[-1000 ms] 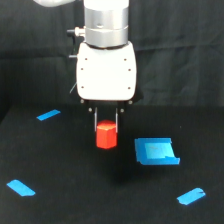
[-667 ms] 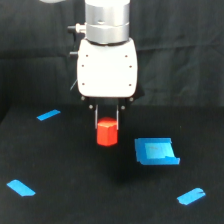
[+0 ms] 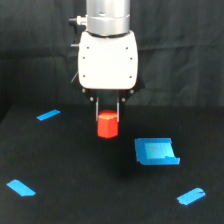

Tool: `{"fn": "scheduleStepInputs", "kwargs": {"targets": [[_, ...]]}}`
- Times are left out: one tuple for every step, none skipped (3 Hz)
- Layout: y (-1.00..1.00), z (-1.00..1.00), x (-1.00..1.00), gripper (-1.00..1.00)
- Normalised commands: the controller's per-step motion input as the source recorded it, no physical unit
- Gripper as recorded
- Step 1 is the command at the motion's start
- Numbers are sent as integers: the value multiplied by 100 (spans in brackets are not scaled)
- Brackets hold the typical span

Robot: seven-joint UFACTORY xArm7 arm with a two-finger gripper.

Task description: Pick up the red object from the table

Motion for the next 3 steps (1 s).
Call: {"fn": "scheduleStepInputs", "kwargs": {"targets": [[-16, 35, -3, -99], [-7, -1, 2, -99], [-8, 10, 1, -99]]}}
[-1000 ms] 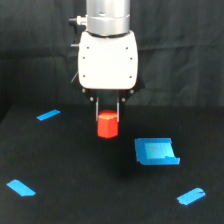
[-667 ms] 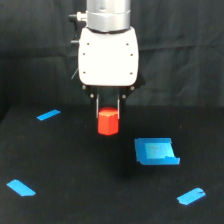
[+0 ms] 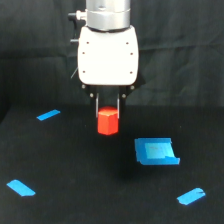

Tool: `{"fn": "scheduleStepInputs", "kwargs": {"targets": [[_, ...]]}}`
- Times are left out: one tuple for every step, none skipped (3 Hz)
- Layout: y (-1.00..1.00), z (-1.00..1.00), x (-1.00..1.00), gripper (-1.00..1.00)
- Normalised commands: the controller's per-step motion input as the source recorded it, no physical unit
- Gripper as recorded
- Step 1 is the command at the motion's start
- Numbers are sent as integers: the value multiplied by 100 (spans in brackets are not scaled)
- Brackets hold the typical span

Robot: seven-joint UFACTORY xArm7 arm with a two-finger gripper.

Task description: Pick up the red object from the table

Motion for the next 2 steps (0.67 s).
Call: {"fn": "scheduleStepInputs", "kwargs": {"targets": [[-5, 31, 4, -99], [-14, 4, 0, -100]]}}
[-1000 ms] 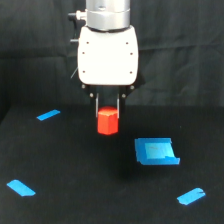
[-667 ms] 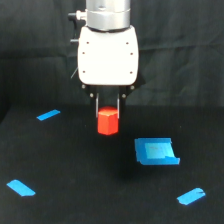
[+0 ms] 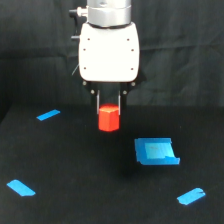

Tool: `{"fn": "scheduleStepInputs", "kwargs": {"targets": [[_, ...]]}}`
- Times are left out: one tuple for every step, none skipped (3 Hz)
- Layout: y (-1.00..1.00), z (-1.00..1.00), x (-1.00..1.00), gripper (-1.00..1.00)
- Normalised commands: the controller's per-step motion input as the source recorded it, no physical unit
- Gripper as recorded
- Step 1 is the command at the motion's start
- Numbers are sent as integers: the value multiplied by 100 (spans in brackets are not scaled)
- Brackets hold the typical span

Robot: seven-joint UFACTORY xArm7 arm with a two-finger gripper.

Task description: Pick up the red object from the table

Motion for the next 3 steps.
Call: {"fn": "scheduleStepInputs", "kwargs": {"targets": [[-7, -5, 2, -99], [-4, 8, 5, -100], [-2, -8, 4, -99]]}}
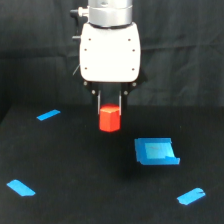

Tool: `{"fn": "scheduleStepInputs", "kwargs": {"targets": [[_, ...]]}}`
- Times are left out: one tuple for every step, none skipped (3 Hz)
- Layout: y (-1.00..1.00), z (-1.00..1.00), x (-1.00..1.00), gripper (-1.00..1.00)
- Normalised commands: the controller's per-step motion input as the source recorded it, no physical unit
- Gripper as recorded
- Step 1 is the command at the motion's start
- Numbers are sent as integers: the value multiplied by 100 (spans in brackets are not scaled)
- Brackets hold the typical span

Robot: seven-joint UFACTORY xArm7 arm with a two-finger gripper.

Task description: Pick up the red object from the table

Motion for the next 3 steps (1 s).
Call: {"fn": "scheduleStepInputs", "kwargs": {"targets": [[3, 8, 8, -100], [4, 0, 4, -100], [4, 7, 5, -100]]}}
